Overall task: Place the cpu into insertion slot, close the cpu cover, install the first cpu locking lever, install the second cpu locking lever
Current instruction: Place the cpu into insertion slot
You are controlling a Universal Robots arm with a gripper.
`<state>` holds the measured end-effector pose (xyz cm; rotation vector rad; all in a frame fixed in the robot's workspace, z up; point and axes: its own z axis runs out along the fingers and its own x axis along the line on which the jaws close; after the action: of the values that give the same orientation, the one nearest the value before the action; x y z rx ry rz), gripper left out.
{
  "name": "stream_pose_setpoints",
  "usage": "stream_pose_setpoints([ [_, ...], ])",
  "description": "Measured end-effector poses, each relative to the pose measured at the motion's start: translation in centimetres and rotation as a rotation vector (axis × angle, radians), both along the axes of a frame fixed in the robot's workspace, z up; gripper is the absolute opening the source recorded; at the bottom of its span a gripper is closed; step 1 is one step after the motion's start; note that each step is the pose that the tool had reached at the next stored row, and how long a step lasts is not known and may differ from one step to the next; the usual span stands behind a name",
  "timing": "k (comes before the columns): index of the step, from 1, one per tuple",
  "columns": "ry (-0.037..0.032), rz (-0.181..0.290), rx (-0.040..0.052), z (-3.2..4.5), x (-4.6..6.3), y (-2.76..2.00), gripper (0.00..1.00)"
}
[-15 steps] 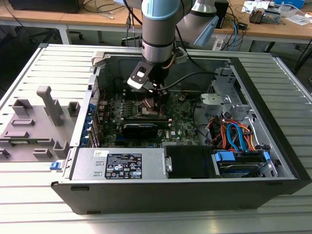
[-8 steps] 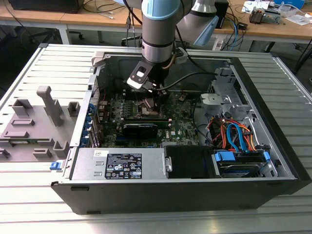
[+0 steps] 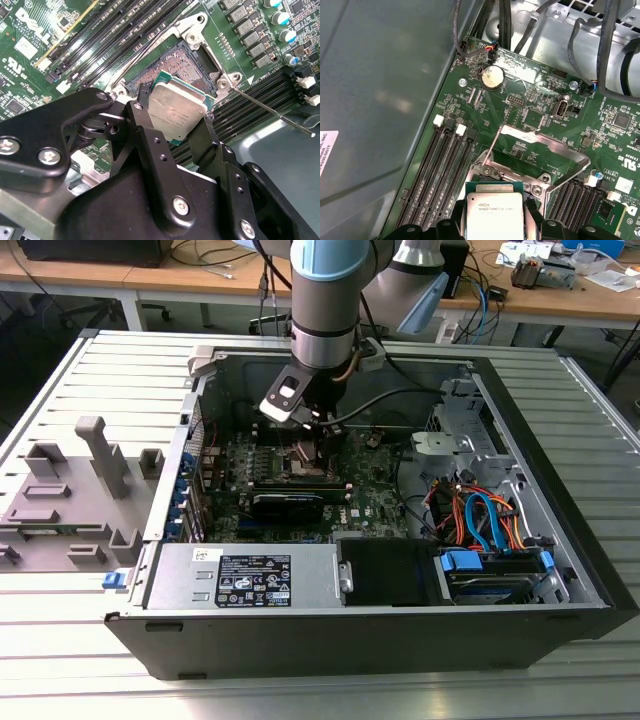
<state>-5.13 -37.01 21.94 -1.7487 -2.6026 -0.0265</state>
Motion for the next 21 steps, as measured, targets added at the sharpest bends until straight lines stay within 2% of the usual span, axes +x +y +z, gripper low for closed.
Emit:
stream_pose_setpoints([
  [21,0.0000,-0.037,0.0000,0.00,0.00,0.00,0.55],
])
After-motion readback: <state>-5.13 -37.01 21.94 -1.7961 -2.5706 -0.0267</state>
